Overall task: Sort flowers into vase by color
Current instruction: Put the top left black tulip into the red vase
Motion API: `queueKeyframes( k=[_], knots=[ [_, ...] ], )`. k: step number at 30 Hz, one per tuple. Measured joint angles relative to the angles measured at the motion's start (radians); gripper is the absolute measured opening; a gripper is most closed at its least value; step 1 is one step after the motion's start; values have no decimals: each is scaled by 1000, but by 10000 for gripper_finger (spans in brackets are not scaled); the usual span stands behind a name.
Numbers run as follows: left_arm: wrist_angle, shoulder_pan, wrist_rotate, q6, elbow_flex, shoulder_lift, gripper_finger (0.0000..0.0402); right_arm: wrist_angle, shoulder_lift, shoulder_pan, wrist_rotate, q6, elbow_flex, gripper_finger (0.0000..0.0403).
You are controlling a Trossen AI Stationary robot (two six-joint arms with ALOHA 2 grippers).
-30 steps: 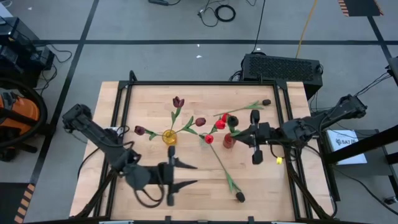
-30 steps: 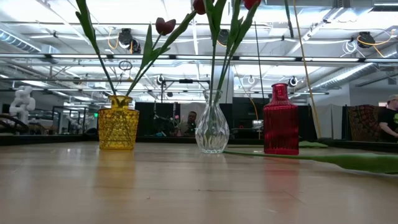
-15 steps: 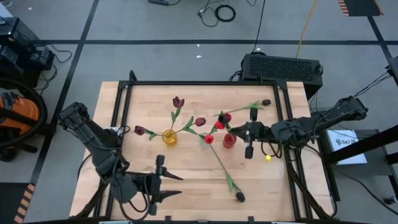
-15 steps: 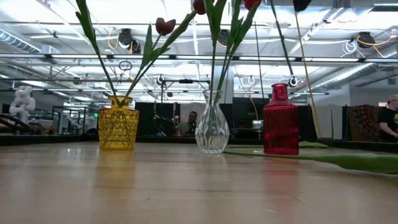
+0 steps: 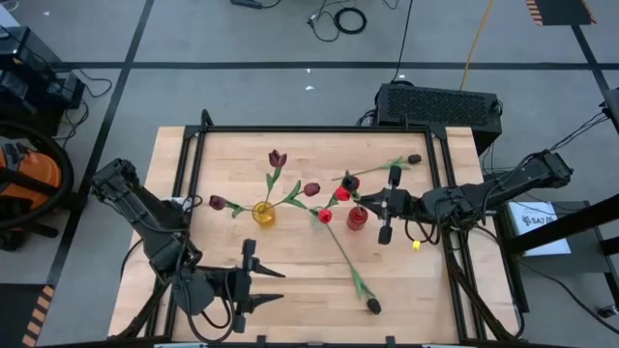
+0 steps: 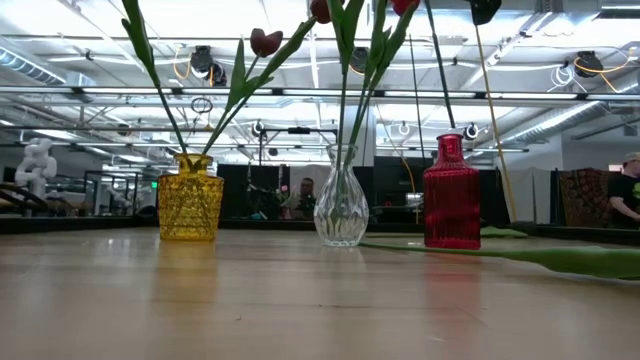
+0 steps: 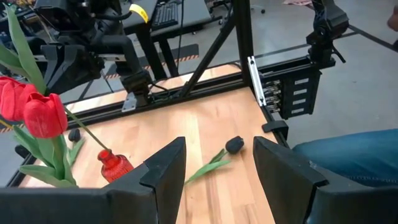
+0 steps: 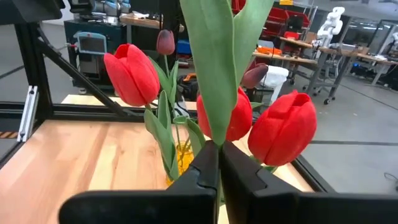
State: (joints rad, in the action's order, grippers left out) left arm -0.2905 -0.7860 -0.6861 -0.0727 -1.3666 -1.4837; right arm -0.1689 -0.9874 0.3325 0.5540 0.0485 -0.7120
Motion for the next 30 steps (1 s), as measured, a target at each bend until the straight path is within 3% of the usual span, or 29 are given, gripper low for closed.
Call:
queueKeyframes(
  k=[30],
  knots=[
    [-8, 9, -4, 1, 1, 0, 194, 24, -52, -39, 21, -17, 0, 0]
  ],
)
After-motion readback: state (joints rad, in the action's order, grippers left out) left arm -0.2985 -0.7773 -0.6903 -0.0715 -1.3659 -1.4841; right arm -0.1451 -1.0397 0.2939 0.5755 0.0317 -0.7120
